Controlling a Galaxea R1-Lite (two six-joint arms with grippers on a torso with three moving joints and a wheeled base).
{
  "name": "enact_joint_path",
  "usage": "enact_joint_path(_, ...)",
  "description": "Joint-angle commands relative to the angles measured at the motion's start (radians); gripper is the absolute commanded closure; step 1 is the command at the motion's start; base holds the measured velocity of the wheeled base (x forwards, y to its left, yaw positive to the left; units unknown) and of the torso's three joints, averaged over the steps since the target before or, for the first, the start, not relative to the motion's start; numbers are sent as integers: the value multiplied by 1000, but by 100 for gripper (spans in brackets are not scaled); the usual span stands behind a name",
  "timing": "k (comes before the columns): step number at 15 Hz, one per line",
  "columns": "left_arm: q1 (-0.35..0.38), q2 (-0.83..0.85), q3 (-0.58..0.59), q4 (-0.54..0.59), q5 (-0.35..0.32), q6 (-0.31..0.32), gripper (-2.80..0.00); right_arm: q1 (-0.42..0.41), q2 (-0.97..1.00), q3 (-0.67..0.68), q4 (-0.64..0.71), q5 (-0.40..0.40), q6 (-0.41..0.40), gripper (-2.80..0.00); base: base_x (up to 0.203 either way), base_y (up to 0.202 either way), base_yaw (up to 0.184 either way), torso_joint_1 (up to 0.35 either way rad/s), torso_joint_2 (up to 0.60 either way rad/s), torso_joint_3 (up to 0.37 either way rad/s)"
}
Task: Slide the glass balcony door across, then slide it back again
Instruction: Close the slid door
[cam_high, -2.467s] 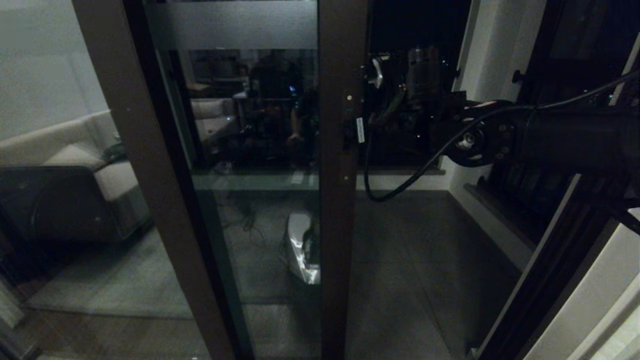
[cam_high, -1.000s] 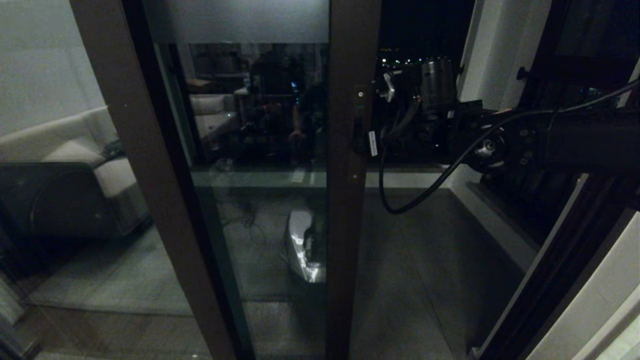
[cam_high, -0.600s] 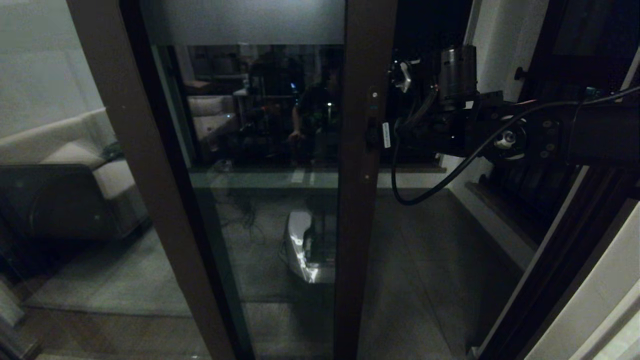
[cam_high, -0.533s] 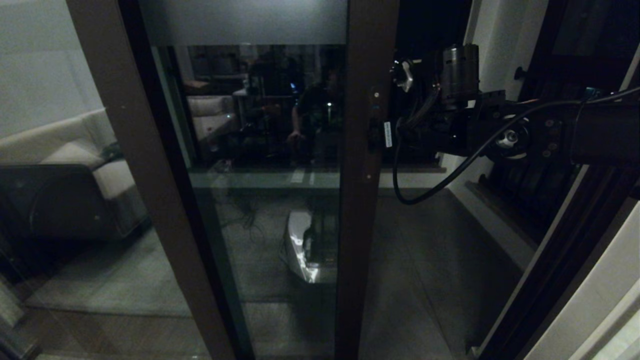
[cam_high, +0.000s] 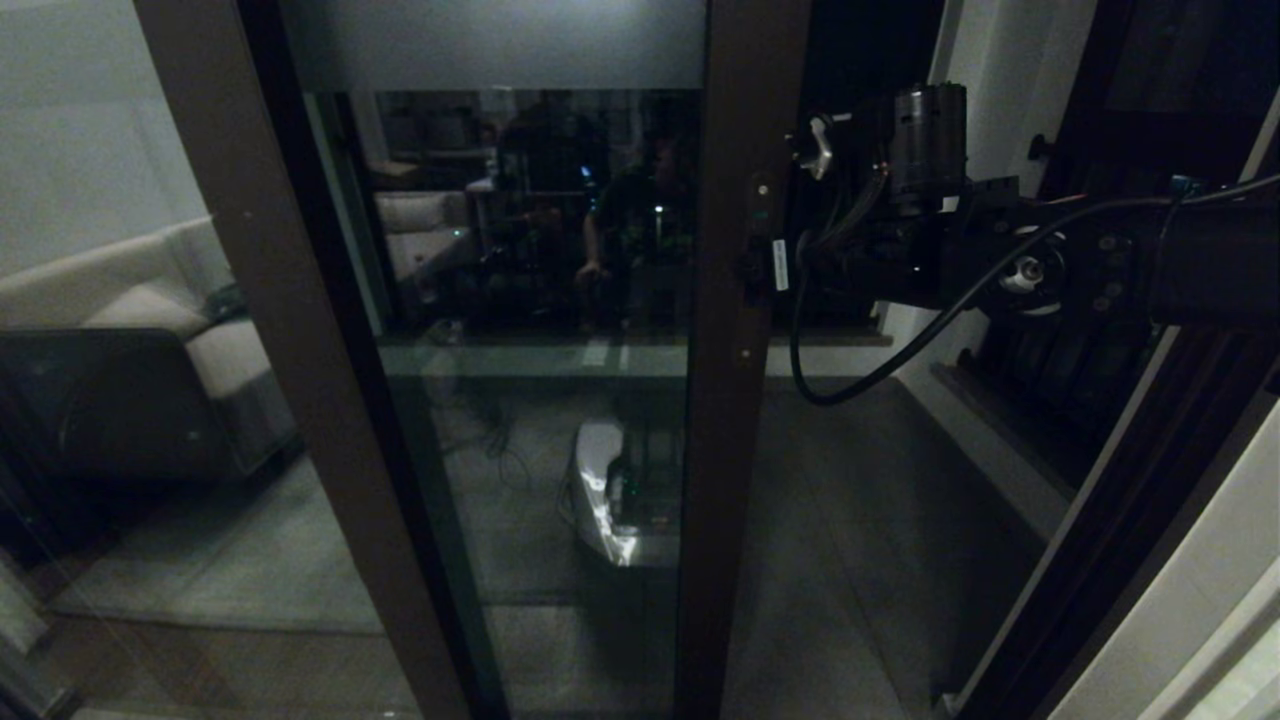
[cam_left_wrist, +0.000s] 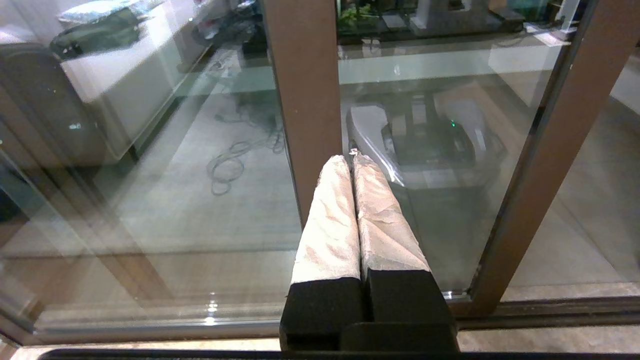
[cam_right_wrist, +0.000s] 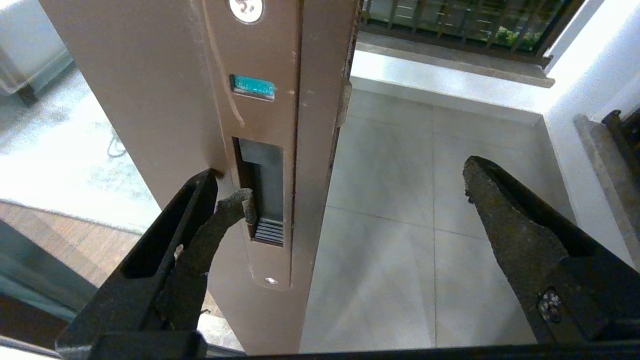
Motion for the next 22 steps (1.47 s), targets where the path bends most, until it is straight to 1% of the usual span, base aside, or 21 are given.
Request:
enact_joint_path(1, 0, 0, 2, 0, 0, 1, 0, -19, -1, -1, -1, -4, -2, -280, 0, 0, 0, 0, 0, 0)
enact_joint_path(5, 0, 0, 2, 0, 0, 1, 0, -41, 2, 6, -1, -3, -21, -280, 0, 0, 0, 0, 0, 0)
enact_joint_path(8, 0, 0, 2, 0, 0, 1, 0, -41, 0, 11, -1, -4, -23, -280, 0, 0, 0, 0, 0, 0)
enact_joint_path(11, 0, 0, 2, 0, 0, 1, 0, -44, -4, 30, -1, -4, -45, -280, 0, 0, 0, 0, 0, 0)
enact_joint_path(22, 0, 0, 2, 0, 0, 1, 0, -79, -3, 35, -1, -3, -58, -280, 0, 0, 0, 0, 0, 0)
